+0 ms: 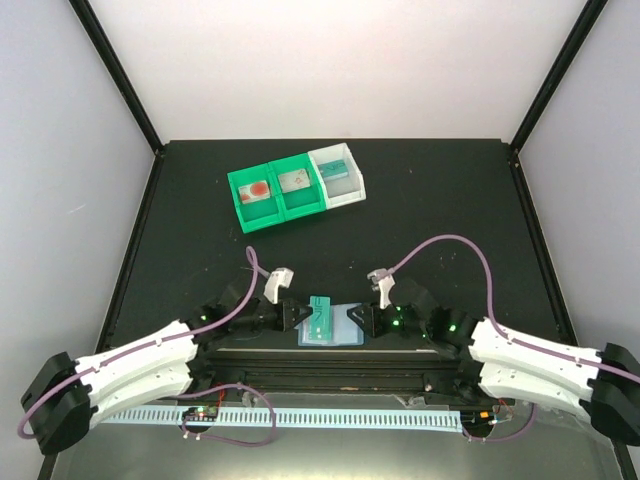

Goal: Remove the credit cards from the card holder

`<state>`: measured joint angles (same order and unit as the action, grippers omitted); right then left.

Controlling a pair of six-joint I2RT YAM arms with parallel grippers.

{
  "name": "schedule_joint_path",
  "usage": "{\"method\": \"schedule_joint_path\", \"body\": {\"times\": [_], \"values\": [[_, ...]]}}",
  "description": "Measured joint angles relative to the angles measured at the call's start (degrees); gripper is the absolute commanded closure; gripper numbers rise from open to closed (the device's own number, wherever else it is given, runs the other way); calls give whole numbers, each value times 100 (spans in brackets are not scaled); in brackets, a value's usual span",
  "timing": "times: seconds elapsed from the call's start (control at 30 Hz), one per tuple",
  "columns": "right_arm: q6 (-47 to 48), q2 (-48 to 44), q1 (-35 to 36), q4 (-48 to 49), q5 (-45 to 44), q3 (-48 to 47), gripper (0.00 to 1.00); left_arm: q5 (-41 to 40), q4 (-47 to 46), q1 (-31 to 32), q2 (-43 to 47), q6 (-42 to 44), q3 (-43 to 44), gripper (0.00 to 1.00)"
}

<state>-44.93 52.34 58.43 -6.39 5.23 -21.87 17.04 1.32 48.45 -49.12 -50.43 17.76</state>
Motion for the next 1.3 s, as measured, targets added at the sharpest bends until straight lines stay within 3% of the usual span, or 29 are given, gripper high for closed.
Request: {"method": "schedule_joint_path", "body": {"times": [0.3, 0.53, 0.83, 1.3], "values": [[988, -645, 0, -455, 953, -505, 64, 973, 367, -2, 796, 490, 28, 98], [1676, -365, 0, -1073, 1681, -1362, 57, 2159, 433, -2, 778, 699, 249, 98], [2087, -131, 0, -1580, 2350, -1753, 48, 2822, 415, -2, 1217, 717, 262, 99], [1808, -175, 0, -1198, 3167, -1416, 93, 3018, 369, -2, 1394, 745, 225, 98]]}}
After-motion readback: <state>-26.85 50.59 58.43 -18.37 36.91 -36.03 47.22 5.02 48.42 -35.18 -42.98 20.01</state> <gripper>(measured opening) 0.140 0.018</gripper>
